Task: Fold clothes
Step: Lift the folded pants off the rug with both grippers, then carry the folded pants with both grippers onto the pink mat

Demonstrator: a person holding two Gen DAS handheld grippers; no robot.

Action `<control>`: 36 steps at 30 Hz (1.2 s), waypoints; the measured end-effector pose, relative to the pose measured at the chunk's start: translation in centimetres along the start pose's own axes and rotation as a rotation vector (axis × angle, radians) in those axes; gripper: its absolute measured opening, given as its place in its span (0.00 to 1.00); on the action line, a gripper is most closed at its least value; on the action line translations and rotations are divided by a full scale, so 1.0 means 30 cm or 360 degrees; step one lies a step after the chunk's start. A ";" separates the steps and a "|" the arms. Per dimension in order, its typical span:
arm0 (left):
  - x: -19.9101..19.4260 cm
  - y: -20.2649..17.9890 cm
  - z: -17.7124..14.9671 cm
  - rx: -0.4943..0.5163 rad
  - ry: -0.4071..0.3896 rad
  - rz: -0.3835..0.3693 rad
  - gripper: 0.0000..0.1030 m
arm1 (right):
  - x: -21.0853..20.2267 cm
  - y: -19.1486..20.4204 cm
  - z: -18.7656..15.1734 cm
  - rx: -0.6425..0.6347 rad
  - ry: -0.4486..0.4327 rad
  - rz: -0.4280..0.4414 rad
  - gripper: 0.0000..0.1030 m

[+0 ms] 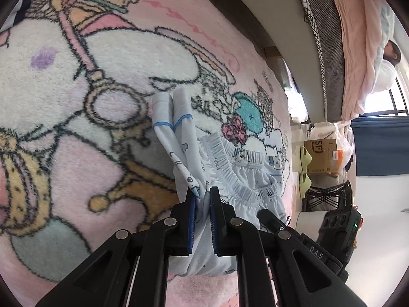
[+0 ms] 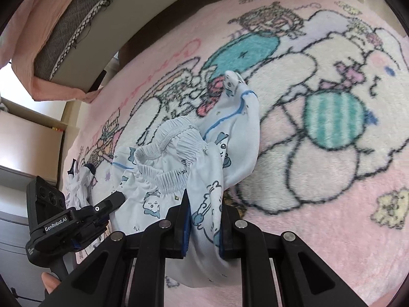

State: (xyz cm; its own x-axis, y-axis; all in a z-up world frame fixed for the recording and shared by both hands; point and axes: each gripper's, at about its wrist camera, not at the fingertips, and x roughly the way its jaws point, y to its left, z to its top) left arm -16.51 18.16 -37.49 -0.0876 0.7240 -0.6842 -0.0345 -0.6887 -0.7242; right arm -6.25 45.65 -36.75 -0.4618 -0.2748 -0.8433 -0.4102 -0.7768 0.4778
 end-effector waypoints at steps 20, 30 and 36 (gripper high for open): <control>0.151 -0.333 -0.074 0.0278 0.0209 -0.0136 0.07 | -0.273 -0.187 -0.090 0.0206 -0.0229 -0.0155 0.11; 0.304 -0.538 -0.155 0.0477 0.0410 -0.0208 0.07 | -0.456 -0.363 -0.156 0.0398 -0.0376 -0.0270 0.11; 0.379 -0.673 -0.181 0.0590 0.0488 -0.0243 0.07 | -0.547 -0.439 -0.163 0.0475 -0.0460 -0.0346 0.11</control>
State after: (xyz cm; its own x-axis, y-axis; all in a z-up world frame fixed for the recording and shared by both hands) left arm -11.41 40.50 -31.11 0.2404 0.7575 -0.6069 -0.3804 -0.5018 -0.7769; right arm 10.58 57.61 -30.40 -0.5229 0.0785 -0.8488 -0.7106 -0.5901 0.3832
